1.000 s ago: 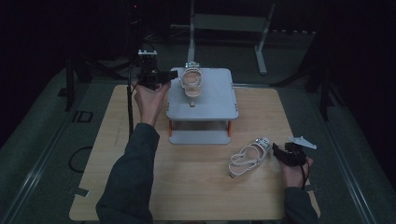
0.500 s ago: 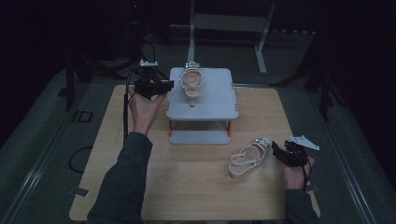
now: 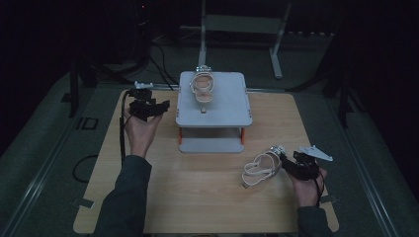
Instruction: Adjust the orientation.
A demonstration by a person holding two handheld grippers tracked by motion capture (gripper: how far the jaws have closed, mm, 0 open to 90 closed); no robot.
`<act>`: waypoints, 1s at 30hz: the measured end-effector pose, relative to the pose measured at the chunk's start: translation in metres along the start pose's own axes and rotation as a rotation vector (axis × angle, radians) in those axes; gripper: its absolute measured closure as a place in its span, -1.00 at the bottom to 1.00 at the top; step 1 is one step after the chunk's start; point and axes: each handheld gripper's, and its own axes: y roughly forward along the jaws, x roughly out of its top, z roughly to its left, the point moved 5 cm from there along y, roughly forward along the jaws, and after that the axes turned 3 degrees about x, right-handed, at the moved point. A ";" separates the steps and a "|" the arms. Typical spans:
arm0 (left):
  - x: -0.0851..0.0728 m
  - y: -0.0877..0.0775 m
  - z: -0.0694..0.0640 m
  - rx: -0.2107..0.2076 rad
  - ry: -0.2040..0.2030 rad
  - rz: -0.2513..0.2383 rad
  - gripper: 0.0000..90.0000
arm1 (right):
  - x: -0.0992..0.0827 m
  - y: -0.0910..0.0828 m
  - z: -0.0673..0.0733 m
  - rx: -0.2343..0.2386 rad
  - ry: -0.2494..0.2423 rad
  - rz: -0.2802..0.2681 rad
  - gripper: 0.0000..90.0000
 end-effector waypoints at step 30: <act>-0.095 0.035 0.020 0.016 -0.022 0.116 0.00 | -0.004 0.045 -0.001 0.109 0.028 0.180 0.29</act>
